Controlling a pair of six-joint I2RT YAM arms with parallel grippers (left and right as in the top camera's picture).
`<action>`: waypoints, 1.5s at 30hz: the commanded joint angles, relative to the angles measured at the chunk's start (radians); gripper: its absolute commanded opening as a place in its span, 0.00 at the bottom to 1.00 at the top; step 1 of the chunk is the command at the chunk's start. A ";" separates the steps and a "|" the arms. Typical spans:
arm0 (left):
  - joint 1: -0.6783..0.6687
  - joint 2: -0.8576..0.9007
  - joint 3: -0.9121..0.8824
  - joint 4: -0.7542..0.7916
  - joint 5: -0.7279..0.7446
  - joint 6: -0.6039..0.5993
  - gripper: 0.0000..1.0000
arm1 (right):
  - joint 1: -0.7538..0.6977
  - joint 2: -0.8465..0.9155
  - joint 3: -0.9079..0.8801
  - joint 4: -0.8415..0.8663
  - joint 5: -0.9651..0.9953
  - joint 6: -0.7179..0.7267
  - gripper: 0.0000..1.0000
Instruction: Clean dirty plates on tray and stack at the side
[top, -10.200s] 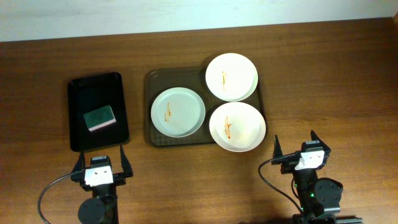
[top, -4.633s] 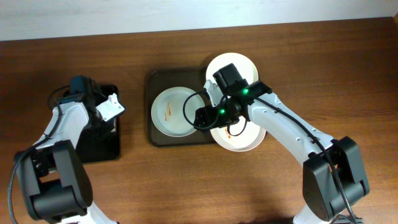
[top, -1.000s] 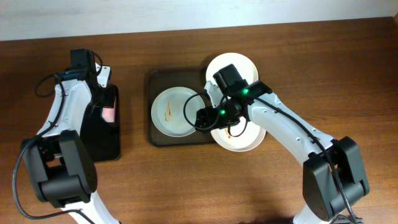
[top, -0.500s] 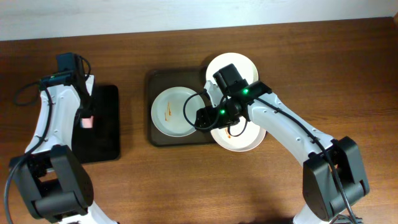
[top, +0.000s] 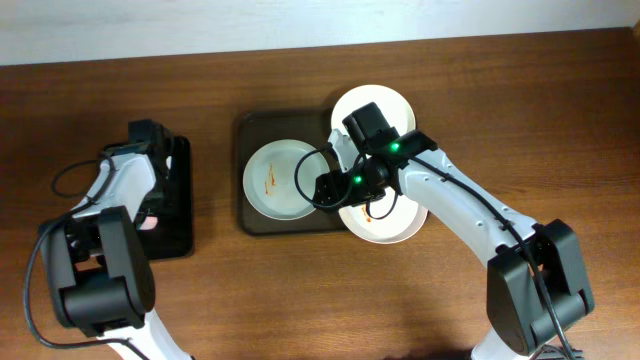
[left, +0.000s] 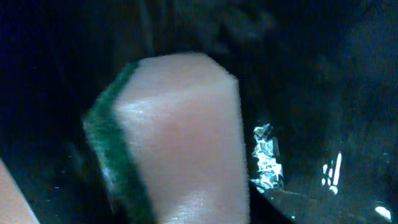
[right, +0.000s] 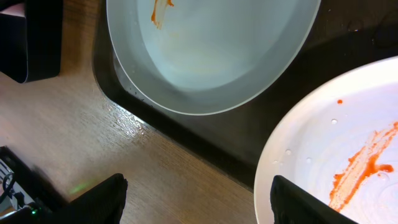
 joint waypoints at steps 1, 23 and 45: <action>-0.074 0.035 -0.019 -0.001 0.093 -0.002 0.50 | 0.007 -0.011 0.002 0.001 -0.005 -0.003 0.75; 0.248 -0.056 0.036 -0.005 0.648 -0.046 0.00 | 0.007 -0.011 0.002 0.003 -0.005 -0.003 0.76; 0.095 -0.027 0.093 -0.027 0.886 -0.117 0.00 | 0.008 -0.011 0.002 0.047 -0.005 -0.003 0.76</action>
